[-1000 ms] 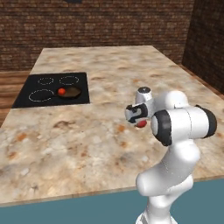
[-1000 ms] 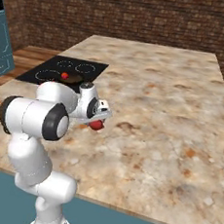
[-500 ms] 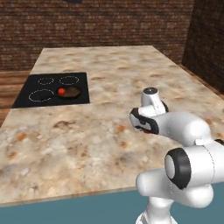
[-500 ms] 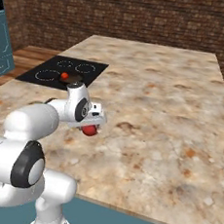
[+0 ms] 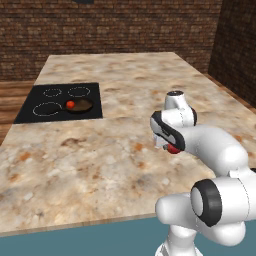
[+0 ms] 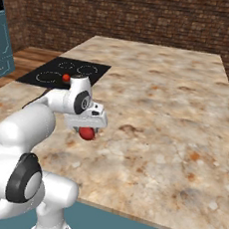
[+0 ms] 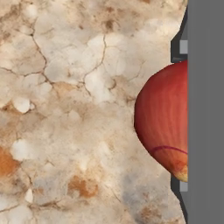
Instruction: Place the pan on the rear right burner on the stove. Then place the tomato and the onion in the pan and turn on the rear right burner.
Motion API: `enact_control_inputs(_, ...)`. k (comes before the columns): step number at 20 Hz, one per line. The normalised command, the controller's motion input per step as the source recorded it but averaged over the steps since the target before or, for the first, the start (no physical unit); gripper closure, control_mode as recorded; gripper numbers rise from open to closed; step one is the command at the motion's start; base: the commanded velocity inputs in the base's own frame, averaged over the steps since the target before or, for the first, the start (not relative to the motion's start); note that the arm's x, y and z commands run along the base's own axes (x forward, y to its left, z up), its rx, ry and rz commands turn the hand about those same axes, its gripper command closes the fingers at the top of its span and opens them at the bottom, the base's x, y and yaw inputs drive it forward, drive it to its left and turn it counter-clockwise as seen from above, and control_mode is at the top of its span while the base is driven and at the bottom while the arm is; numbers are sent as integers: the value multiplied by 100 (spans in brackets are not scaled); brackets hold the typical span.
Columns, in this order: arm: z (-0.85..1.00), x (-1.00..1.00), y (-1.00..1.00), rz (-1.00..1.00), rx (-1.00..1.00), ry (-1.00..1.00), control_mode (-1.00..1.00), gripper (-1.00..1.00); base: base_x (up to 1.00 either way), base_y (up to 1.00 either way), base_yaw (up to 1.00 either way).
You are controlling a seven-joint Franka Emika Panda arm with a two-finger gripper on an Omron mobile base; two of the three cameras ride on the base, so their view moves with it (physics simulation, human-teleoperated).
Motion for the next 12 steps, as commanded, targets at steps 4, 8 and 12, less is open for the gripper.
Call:
enact_control_inputs(4, 8, -37, 1, -5, 3, 18, -100, 100, 0, 0, 0)
enact_control_inputs(8, 0, -43, 0, -2, 0, 12, -100, 100, 0, 0, 0)
enact_control_inputs(12, 0, -56, 0, -1, 2, 8, -100, 100, 0, 0, 0)
